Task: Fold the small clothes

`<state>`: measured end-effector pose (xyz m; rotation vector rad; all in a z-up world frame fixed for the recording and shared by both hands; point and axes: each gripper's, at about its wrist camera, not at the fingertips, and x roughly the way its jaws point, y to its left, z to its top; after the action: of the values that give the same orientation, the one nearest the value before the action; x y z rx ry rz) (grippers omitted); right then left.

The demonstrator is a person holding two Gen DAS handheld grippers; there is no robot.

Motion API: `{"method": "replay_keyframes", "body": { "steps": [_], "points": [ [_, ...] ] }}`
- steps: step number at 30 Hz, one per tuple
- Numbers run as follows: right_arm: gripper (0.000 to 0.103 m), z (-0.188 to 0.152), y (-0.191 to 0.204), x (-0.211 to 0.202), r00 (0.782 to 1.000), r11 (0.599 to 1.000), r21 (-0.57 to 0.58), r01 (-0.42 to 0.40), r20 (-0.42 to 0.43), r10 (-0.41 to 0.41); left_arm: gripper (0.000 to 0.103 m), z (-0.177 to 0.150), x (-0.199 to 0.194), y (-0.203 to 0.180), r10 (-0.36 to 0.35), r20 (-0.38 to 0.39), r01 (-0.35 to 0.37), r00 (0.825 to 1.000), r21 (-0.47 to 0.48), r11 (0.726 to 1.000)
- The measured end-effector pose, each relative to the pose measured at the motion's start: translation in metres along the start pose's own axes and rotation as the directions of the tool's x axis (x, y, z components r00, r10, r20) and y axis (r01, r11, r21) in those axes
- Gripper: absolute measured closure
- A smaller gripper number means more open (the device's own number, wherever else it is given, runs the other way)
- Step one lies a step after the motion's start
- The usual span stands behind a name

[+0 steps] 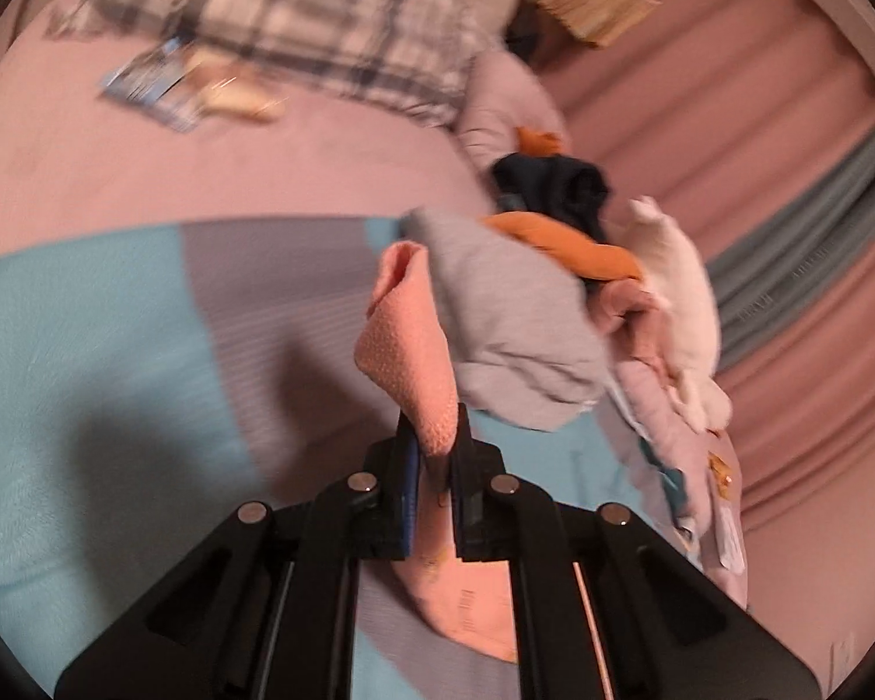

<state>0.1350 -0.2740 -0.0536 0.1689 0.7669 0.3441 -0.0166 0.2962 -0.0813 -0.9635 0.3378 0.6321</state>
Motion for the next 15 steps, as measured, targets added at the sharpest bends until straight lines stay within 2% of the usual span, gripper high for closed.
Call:
{"method": "replay_keyframes", "body": {
  "steps": [7,15],
  "points": [
    [0.010,-0.004,-0.007,-0.003,1.000,1.000,0.016,0.007,0.000,-0.007,0.095,-0.015,-0.016,-0.070,-0.107,-0.018,0.109,0.994,0.143,0.984],
    [0.010,-0.004,-0.015,-0.009,0.999,0.999,0.026,0.035,0.018,-0.036,0.095,-0.048,-0.017,-0.141,-0.201,-0.120,0.228,0.972,0.283,0.932]
  ]
}}
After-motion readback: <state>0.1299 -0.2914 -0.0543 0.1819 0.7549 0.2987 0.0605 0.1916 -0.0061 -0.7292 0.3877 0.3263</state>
